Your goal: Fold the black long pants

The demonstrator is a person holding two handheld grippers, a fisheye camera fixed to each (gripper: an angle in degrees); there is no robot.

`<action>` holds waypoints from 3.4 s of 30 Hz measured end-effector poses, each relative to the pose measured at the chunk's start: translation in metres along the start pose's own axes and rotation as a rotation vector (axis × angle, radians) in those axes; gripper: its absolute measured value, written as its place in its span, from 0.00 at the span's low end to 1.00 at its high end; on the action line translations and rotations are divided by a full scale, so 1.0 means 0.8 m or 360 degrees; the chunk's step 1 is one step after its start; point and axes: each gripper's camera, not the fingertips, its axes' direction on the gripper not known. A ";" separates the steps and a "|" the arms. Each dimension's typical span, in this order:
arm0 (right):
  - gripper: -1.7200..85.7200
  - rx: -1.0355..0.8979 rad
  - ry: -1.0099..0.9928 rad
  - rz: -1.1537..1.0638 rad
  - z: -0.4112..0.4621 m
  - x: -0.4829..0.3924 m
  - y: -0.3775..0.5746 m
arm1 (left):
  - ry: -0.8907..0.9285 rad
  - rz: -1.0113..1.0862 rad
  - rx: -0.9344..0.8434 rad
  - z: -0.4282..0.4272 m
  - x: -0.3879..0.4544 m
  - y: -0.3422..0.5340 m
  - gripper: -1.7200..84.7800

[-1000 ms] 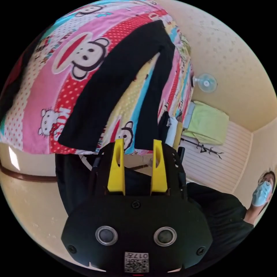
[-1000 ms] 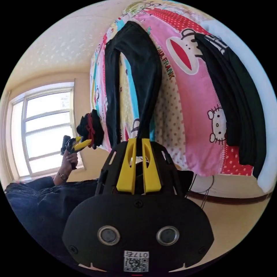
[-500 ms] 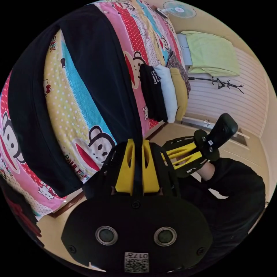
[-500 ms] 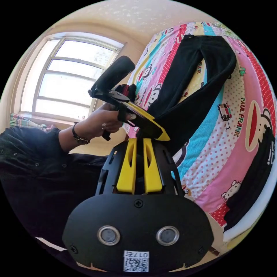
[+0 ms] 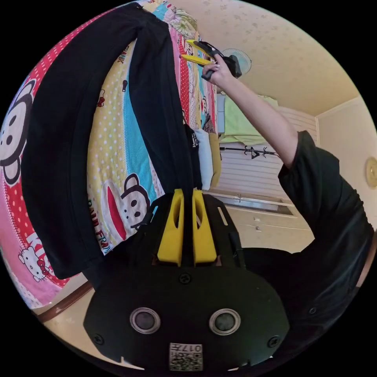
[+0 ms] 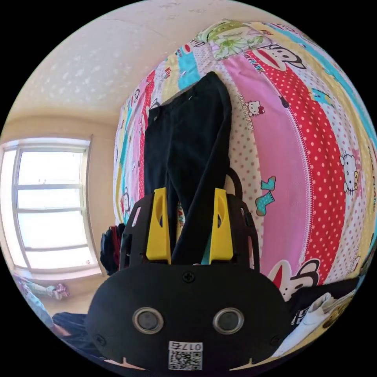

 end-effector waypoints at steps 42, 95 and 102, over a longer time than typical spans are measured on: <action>0.14 -0.0759 -0.0659 -0.0144 0.304 -0.005 0.324 | 0.1156 -0.0580 0.0863 -0.297 -0.230 0.157 0.07; 0.07 -0.0736 -0.0991 -0.0189 0.280 0.221 0.473 | -0.0554 0.0385 0.0289 -0.215 -0.055 -0.012 0.01; 0.03 -0.0815 -0.1170 -0.0561 0.157 0.202 0.454 | -0.0888 0.0730 -0.0249 -0.106 -0.054 -0.196 0.01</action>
